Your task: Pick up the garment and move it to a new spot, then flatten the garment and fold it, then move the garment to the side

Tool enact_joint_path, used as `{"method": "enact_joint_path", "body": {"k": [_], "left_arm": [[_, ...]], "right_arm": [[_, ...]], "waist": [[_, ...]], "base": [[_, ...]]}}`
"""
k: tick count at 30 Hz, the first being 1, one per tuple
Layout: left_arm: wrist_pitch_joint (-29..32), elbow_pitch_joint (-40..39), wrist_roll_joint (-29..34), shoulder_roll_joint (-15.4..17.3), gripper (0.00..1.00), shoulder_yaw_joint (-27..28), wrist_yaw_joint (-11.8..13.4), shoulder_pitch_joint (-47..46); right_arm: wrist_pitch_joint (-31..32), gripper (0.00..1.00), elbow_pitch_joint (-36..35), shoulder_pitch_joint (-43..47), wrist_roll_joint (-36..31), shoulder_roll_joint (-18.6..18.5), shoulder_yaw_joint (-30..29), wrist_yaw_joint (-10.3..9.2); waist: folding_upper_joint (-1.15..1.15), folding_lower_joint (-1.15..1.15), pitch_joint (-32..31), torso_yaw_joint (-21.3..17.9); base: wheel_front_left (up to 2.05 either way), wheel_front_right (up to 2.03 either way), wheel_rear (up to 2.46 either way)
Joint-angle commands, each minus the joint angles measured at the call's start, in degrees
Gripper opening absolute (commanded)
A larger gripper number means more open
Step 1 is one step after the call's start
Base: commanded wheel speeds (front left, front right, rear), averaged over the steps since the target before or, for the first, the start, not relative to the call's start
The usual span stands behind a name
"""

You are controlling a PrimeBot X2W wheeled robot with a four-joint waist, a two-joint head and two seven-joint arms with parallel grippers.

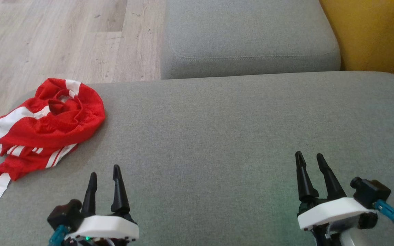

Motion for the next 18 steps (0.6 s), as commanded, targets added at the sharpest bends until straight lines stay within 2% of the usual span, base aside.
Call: {"method": "enact_joint_path", "body": {"k": [1, 18], "left_arm": [[-0.9, -2.1, 2.1, 0.4, 1.0, 0.5, 0.3, -3.3], [-3.6, -1.5, 13.1, 0.4, 1.0, -1.7, 2.5, -3.5]], "right_arm": [[-1.1, 1.0, -2.3, -2.9, -2.2, -0.5, 1.5, -0.02], [-3.8, 1.0, -2.0, -3.2, -14.1, -0.6, 2.6, -0.03]], "waist": [[0.0, 0.0, -0.1, 0.0], [0.0, 0.0, -0.7, 0.2]], "base": [[0.0, 0.0, 0.0], [0.0, 0.0, 0.0]]}}
